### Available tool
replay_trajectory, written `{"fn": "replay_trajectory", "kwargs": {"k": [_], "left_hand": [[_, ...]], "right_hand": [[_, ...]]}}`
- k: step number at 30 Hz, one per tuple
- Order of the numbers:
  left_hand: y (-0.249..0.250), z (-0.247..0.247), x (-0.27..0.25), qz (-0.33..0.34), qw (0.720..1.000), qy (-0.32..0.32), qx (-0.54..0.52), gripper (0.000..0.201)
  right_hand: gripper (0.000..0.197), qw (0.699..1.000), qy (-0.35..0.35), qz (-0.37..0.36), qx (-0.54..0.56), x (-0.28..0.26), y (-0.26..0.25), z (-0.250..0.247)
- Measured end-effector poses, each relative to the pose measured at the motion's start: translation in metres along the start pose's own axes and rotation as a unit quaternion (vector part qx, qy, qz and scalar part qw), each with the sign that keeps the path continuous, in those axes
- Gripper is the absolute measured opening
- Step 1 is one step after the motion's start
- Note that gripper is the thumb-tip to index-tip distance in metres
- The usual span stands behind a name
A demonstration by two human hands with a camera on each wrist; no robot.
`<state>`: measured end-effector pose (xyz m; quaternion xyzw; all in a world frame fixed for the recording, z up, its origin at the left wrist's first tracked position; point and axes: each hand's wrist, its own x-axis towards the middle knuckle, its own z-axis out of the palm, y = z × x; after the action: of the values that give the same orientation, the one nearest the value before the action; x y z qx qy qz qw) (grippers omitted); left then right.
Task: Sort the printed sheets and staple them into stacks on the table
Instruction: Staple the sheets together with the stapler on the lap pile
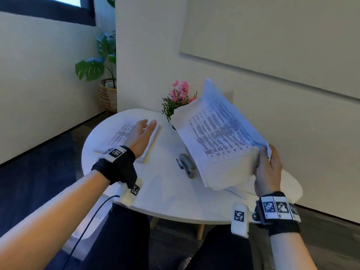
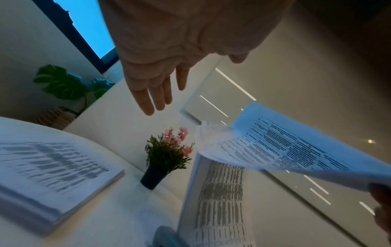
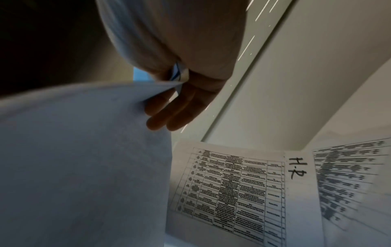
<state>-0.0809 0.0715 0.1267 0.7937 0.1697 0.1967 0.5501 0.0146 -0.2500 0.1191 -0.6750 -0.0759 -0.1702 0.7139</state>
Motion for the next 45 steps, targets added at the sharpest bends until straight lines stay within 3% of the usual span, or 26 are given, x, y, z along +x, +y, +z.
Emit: {"fn": "replay_trajectory", "kwargs": {"k": [3, 6, 11, 14, 19, 22, 24, 26, 28, 31, 33, 35, 37, 39, 41, 43, 45], "left_hand": [[0.015, 0.006, 0.03, -0.011, 0.999, 0.013, -0.037, 0.095], [0.016, 0.016, 0.047, -0.008, 0.999, -0.007, 0.041, 0.118], [0.003, 0.036, 0.06, 0.01, 0.982, -0.041, 0.186, 0.071], [0.009, 0.031, 0.061, 0.023, 0.987, 0.019, 0.156, 0.044], [0.045, 0.0, 0.063, 0.03, 0.984, 0.176, 0.018, 0.054], [0.064, -0.015, 0.052, 0.075, 0.982, 0.17, 0.013, 0.048], [0.079, -0.018, 0.036, 0.141, 0.981, 0.133, 0.028, 0.034], [0.095, -0.021, 0.017, 0.226, 0.969, 0.081, 0.056, 0.027], [0.107, -0.026, 0.004, 0.289, 0.955, 0.046, 0.045, 0.026], [0.115, -0.043, 0.005, 0.333, 0.939, 0.078, -0.037, 0.027], [0.11, -0.057, 0.016, 0.299, 0.939, 0.16, -0.048, 0.033], [0.083, -0.069, 0.035, 0.202, 0.959, 0.196, -0.018, 0.051], [0.04, -0.069, 0.048, 0.095, 0.986, 0.128, 0.042, 0.066], [-0.005, -0.056, 0.047, 0.016, 0.994, 0.047, 0.099, 0.054], [-0.047, -0.039, 0.034, -0.043, 0.992, 0.012, 0.119, 0.039], [-0.08, -0.022, 0.018, -0.085, 0.988, -0.022, 0.125, 0.039], [-0.103, -0.008, 0.001, -0.109, 0.982, -0.052, 0.146, 0.042]], "right_hand": [[0.035, 0.999, -0.037, -0.028, -0.001, -0.005, -0.013, 0.002], [0.024, 0.997, -0.061, -0.04, 0.014, -0.012, -0.023, 0.006], [0.018, 0.992, -0.102, -0.056, 0.044, -0.01, -0.025, 0.017], [0.023, 0.992, -0.116, -0.054, 0.005, -0.005, -0.021, 0.022], [0.018, 0.972, -0.156, -0.045, -0.171, 0.012, -0.002, 0.028], [0.049, 0.94, -0.201, -0.04, -0.272, 0.024, 0.006, 0.037], [0.083, 0.941, -0.193, -0.033, -0.277, 0.031, 0.001, 0.051], [0.103, 0.951, -0.192, -0.05, -0.237, 0.037, -0.009, 0.07], [0.089, 0.964, -0.227, -0.053, -0.129, 0.041, -0.02, 0.091], [0.035, 0.968, -0.247, -0.027, -0.02, 0.04, -0.036, 0.118], [0.018, 0.972, -0.235, -0.009, 0.012, 0.039, -0.039, 0.128], [0.01, 0.973, -0.229, -0.001, 0.024, 0.038, -0.036, 0.137], [0.009, 0.974, -0.214, 0.059, 0.036, 0.031, -0.023, 0.145], [0.007, 0.969, -0.213, 0.122, -0.008, 0.027, 0.001, 0.15], [0.014, 0.939, -0.27, 0.159, -0.14, 0.024, 0.028, 0.149], [0.029, 0.885, -0.352, 0.185, -0.242, 0.024, 0.053, 0.144], [0.032, 0.843, -0.391, 0.162, -0.331, 0.023, 0.069, 0.14]]}}
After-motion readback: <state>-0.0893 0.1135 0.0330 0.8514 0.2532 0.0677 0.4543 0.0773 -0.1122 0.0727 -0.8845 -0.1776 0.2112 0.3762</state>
